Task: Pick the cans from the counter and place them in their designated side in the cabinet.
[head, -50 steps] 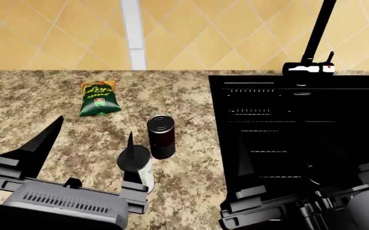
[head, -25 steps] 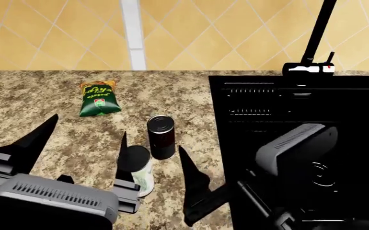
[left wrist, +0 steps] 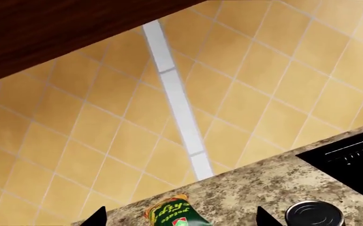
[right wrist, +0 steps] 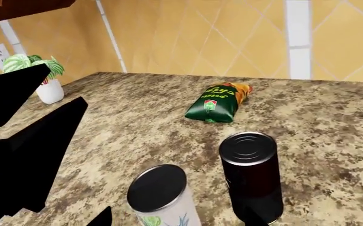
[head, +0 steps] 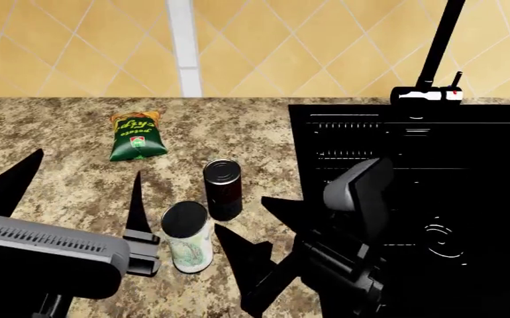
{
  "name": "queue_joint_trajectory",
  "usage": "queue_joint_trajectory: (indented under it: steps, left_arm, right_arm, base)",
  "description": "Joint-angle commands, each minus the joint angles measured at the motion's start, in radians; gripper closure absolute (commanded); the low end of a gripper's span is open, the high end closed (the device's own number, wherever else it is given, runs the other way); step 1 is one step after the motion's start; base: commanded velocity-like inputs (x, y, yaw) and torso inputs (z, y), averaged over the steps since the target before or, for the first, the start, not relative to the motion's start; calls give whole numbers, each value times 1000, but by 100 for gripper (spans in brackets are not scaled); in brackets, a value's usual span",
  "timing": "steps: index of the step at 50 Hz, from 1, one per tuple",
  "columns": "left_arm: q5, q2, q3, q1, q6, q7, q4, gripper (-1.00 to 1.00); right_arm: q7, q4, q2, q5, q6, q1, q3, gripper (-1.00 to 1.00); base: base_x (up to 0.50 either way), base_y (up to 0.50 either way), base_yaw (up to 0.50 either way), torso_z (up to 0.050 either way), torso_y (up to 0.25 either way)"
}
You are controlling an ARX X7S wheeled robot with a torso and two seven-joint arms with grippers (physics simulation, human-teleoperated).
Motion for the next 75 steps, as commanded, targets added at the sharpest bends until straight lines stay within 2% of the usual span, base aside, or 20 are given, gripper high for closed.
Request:
queue_joint_trajectory:
  steps: [1,16,56,75]
  left_arm:
    - [0,-7,9,-2,8,7,-6,-100]
    - [6,2,17,6,19,4,-7,-100]
    - [42,7,32,45,73,5,-30,-100]
    - [67,-3,39,69,103,19,-46,-100]
  right_arm:
    - [-115,9,-17,87,34,12,-10,-100]
    - [-175,55,-80,185,75,5,-3,-100]
    - [-86,196,-212,96,48,-123,11,-100]
    - [-67,265,-286,129,85,-89,47,-100]
  base:
    - [0,0,0,0,0]
    - [0,0,0,0,0]
    - [0,0,0,0,0]
    - [0,0,0,0,0]
